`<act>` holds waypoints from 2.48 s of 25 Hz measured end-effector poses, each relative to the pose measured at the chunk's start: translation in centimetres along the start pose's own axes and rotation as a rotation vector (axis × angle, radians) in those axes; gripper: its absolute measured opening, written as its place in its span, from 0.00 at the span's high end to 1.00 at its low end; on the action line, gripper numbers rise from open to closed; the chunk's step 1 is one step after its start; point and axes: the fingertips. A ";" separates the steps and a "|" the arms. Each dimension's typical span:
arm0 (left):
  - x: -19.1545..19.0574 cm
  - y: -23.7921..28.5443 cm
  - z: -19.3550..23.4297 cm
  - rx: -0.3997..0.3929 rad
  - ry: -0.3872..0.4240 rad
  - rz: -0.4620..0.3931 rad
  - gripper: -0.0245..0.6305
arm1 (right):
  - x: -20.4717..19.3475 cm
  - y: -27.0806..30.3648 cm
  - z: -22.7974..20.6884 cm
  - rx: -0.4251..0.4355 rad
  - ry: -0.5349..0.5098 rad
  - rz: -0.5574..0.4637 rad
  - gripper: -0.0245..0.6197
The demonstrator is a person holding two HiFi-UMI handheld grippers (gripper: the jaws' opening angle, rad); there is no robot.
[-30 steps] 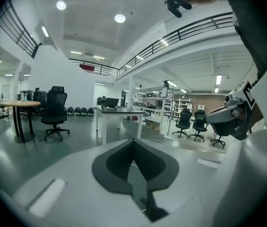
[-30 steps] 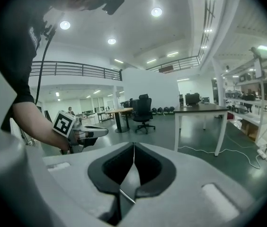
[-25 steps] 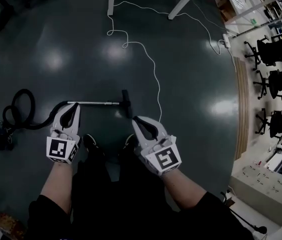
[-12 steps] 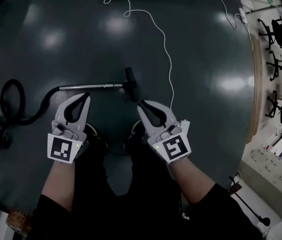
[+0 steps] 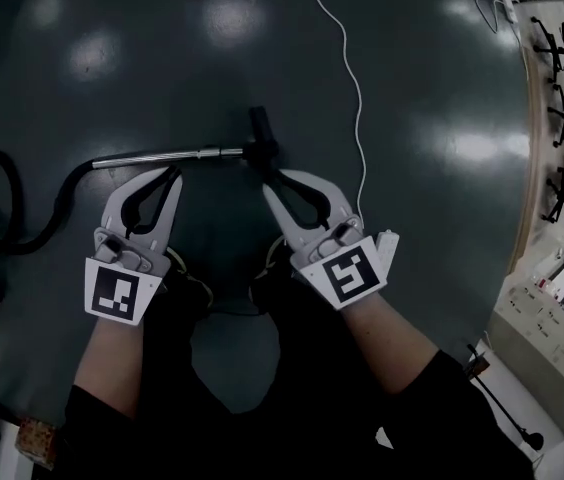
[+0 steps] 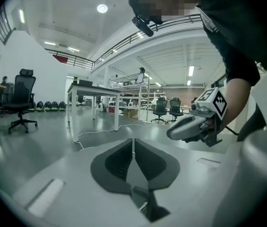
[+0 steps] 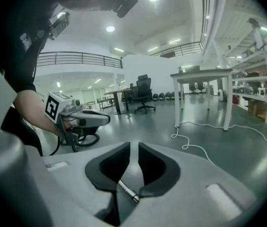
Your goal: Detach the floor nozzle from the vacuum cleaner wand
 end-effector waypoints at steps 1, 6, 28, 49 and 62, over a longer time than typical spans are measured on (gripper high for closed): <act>-1.2 0.2 -0.2 -0.019 0.002 0.013 0.93 | -0.9 0.4 -0.3 0.011 -0.010 0.002 0.88; -7.4 1.0 -2.1 -0.242 0.119 0.116 0.89 | -5.3 1.9 -1.5 0.080 -0.048 0.014 0.86; -37.3 -0.3 -0.3 -0.709 0.454 0.660 0.70 | -29.8 6.6 -2.5 0.470 -0.367 0.421 0.69; -48.7 -3.9 5.1 -0.719 0.640 1.094 0.68 | -45.5 6.9 -5.5 0.501 -0.986 0.867 0.64; -44.7 -3.8 6.3 -0.681 0.649 1.060 0.73 | -42.3 7.0 -3.5 0.611 -0.587 0.905 0.70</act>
Point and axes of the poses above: the fingertips, and each gripper's own axes: y forward along the fingers, z to its left, x out of its top, and after that the axes turned 13 degrees about -z, right-handed
